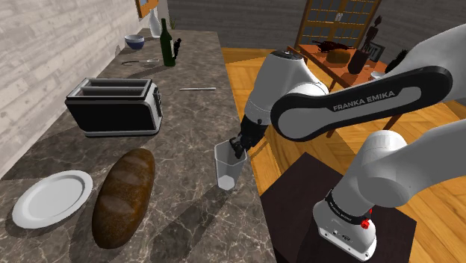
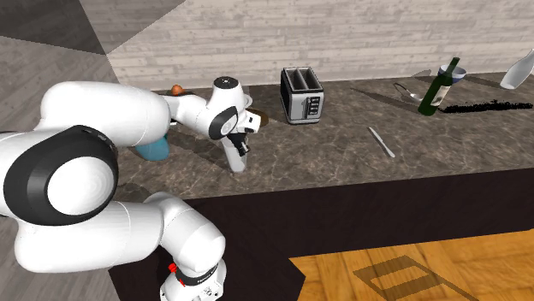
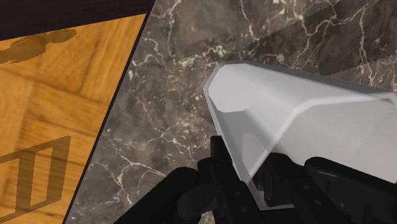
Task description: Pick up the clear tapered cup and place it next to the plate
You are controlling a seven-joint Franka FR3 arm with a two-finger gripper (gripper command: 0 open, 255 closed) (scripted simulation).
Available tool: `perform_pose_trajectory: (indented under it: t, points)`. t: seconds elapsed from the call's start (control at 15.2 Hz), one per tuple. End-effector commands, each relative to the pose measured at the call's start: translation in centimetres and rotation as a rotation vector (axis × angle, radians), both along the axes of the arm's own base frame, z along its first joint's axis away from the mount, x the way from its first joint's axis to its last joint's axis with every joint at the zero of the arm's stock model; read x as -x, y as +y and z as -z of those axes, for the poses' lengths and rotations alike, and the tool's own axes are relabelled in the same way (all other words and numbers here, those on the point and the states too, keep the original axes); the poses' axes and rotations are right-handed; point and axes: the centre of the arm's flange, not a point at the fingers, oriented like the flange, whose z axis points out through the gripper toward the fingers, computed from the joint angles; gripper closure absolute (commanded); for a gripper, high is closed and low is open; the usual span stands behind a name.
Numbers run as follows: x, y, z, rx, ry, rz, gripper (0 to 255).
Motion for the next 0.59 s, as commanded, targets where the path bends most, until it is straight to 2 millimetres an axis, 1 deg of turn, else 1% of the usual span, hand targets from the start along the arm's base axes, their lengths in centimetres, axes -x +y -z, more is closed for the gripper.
perform_pose_trajectory:
  t: [0.0, 0.53]
  points:
    - [0.0, 0.0, -0.9, 0.0, 0.0, 0.0, 255]
    - [0.0, 0.0, -5.2, 0.0, 0.0, 0.0, 255]
